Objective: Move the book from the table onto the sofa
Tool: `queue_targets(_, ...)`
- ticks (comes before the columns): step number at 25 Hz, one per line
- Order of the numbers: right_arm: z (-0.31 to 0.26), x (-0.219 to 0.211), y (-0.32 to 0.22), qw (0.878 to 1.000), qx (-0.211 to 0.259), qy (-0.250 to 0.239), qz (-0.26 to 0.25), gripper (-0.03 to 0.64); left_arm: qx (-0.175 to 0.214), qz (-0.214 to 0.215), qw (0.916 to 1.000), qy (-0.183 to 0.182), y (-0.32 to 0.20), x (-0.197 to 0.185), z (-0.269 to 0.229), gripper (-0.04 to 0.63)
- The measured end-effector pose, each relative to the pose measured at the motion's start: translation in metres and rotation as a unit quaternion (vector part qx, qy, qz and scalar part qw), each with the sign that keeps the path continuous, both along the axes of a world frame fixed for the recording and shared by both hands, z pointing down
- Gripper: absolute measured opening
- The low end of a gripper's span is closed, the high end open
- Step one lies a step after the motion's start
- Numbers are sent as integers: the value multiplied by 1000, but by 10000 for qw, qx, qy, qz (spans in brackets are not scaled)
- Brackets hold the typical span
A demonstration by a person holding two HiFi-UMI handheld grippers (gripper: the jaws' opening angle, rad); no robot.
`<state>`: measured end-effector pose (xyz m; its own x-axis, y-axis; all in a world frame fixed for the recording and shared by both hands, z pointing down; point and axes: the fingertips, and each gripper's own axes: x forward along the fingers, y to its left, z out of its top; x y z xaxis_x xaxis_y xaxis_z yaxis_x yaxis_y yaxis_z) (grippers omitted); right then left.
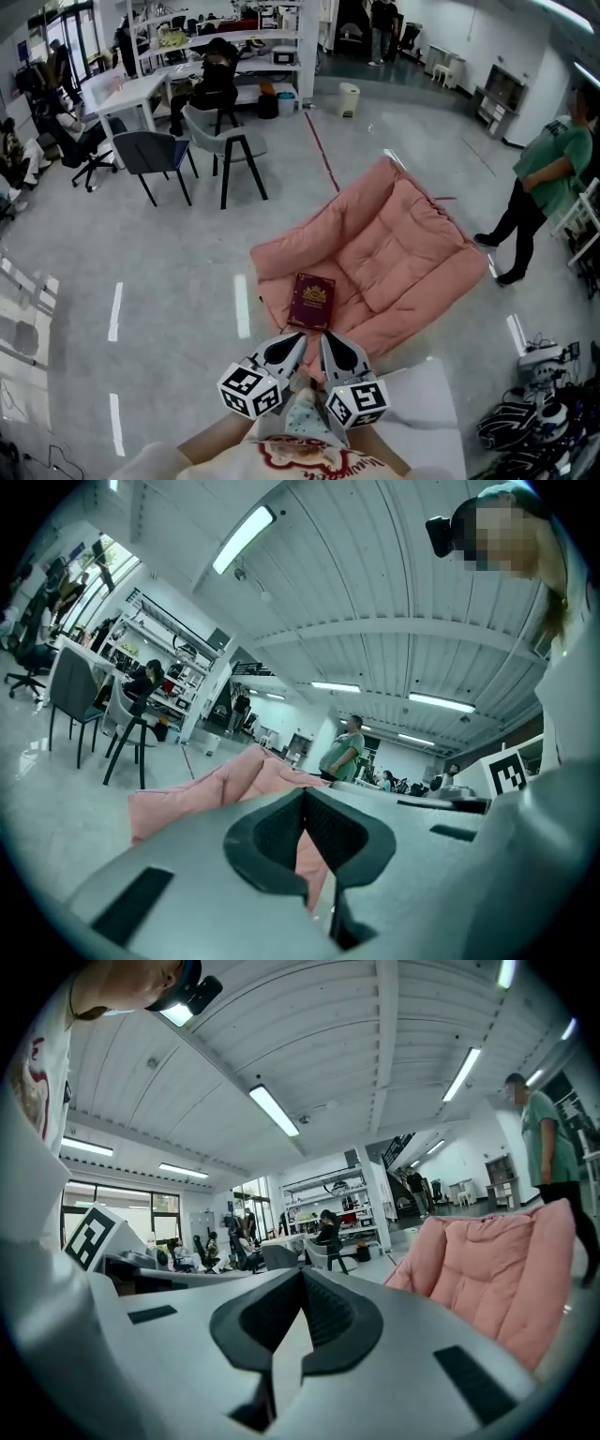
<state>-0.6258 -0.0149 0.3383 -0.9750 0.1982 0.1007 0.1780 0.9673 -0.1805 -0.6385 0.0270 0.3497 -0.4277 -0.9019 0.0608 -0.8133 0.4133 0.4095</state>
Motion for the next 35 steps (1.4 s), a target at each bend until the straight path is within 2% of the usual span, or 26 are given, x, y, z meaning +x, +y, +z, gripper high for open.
queue_targets(6, -1, 77, 64, 9996, -159, 1, 216, 0, -18, 25, 10000, -21, 68, 72, -5, 5)
queue_targets(11, -18, 120, 94, 9997, -61, -94, 235, 0, 19, 81, 10000, -52, 98, 116, -15, 5)
queue_targets(17, -26, 149, 117, 9994, 142, -197, 241, 0, 136, 92, 9998, -139, 118, 150, -27, 5)
queue_targets(29, -36, 218, 127, 9982, 168, -427, 396, 0, 163, 249, 9993, -212, 130, 217, -29, 5)
queue_targets(35, -39, 280, 136, 9983, 135, -482, 281, 0, 189, 94, 9995, -251, 135, 275, -31, 5)
